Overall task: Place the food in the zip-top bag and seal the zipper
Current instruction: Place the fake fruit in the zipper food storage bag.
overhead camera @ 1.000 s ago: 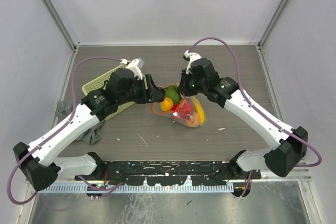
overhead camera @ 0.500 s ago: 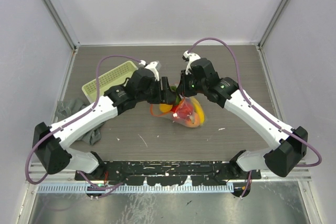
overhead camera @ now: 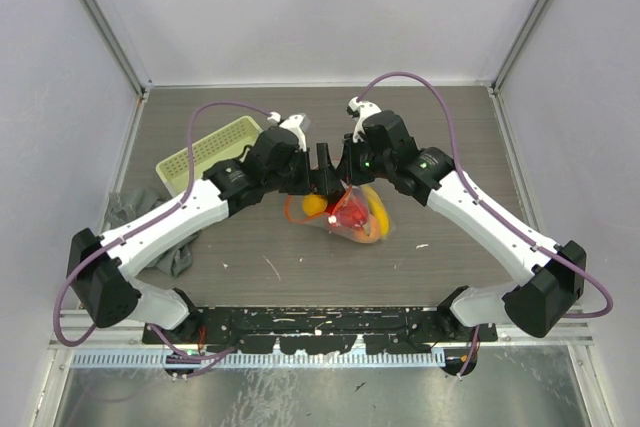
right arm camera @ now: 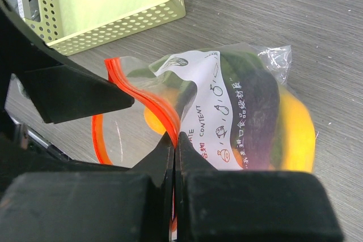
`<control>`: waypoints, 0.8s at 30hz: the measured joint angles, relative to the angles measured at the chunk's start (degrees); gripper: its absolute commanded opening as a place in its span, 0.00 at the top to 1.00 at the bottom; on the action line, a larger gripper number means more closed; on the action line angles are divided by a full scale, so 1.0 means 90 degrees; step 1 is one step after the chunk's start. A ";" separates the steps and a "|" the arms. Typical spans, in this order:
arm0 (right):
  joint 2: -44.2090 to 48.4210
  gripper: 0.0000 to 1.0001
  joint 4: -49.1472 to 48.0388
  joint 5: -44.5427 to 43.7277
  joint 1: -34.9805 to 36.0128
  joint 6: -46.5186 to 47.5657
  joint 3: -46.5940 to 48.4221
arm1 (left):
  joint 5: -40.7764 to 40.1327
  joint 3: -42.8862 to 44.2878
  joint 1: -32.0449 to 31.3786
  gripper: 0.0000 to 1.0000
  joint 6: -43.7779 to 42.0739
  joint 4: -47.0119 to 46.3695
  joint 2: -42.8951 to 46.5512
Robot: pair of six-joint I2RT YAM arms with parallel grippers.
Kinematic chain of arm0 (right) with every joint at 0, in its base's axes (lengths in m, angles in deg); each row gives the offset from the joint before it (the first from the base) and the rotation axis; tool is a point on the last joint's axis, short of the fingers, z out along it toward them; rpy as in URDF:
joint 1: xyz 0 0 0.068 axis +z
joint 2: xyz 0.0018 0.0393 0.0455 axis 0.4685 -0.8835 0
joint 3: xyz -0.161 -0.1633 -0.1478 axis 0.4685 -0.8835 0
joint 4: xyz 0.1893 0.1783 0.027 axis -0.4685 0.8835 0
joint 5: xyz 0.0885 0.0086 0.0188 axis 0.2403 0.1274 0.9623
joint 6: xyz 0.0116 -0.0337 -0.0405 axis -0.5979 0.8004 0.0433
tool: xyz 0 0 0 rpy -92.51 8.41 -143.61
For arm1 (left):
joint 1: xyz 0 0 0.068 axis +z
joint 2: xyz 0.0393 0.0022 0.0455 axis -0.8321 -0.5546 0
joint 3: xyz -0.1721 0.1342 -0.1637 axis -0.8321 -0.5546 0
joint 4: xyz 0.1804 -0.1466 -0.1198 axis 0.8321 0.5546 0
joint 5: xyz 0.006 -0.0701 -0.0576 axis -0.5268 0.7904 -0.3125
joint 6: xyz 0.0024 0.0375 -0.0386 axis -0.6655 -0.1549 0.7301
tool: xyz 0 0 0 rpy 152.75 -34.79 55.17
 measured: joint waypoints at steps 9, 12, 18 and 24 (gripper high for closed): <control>0.0002 1.00 0.0000 0.0007 0.0005 0.0000 0.0000 | -0.0250 0.0000 -0.0002 0.13 -0.0049 0.0622 0.1008; 0.0002 1.00 -0.0002 0.0010 0.0005 0.0000 0.0000 | -0.0491 -0.0002 0.0000 0.13 -0.0058 0.0913 0.1372; 0.0002 1.00 0.0000 0.0012 0.0007 0.0000 0.0000 | -0.0707 -0.0367 0.0158 0.14 -0.0029 0.1239 0.1627; 0.0002 1.00 0.0000 0.0019 0.0022 0.0002 0.0000 | -0.0663 -0.0879 0.0457 0.19 0.0039 0.1416 0.1523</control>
